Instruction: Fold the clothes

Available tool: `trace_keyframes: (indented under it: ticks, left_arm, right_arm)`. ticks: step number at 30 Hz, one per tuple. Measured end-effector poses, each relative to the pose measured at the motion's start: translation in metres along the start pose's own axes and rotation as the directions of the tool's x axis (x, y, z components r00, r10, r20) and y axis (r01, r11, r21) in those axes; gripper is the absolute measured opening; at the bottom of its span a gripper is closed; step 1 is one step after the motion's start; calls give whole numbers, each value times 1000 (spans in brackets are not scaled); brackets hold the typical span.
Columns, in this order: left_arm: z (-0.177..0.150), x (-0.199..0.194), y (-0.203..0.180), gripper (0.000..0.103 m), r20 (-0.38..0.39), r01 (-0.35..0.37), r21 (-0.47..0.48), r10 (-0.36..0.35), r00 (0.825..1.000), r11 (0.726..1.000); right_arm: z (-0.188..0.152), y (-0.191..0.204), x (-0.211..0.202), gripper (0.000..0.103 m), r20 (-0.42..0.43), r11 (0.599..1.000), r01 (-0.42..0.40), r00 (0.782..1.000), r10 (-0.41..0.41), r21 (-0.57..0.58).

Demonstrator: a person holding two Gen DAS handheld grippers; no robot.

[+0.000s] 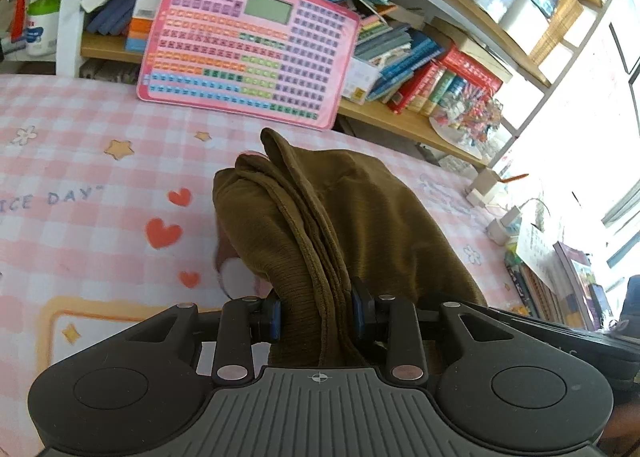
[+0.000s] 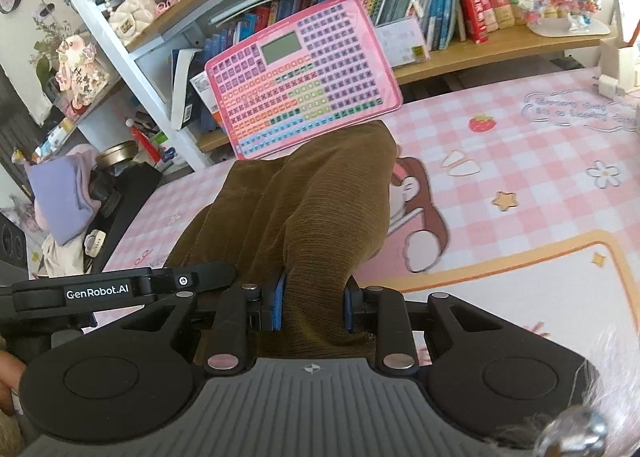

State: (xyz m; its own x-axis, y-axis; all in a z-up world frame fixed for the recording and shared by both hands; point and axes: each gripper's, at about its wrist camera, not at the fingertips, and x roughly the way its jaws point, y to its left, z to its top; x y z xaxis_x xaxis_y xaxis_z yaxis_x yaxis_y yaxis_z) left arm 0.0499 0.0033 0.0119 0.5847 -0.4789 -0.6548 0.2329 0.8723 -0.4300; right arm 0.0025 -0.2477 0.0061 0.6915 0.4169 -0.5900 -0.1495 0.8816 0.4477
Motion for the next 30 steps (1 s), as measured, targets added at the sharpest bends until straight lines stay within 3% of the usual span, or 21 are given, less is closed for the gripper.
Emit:
trace_keyframes:
  ticks: [13, 30]
  left_arm:
    - [56, 6, 75, 30, 47, 18, -23, -17, 999, 1000]
    - [106, 57, 138, 30, 84, 35, -46, -31, 996, 998]
  right_arm:
    - [43, 55, 76, 25, 12, 997, 2, 1000, -1, -73]
    - [79, 64, 165, 25, 32, 997, 18, 999, -15, -74]
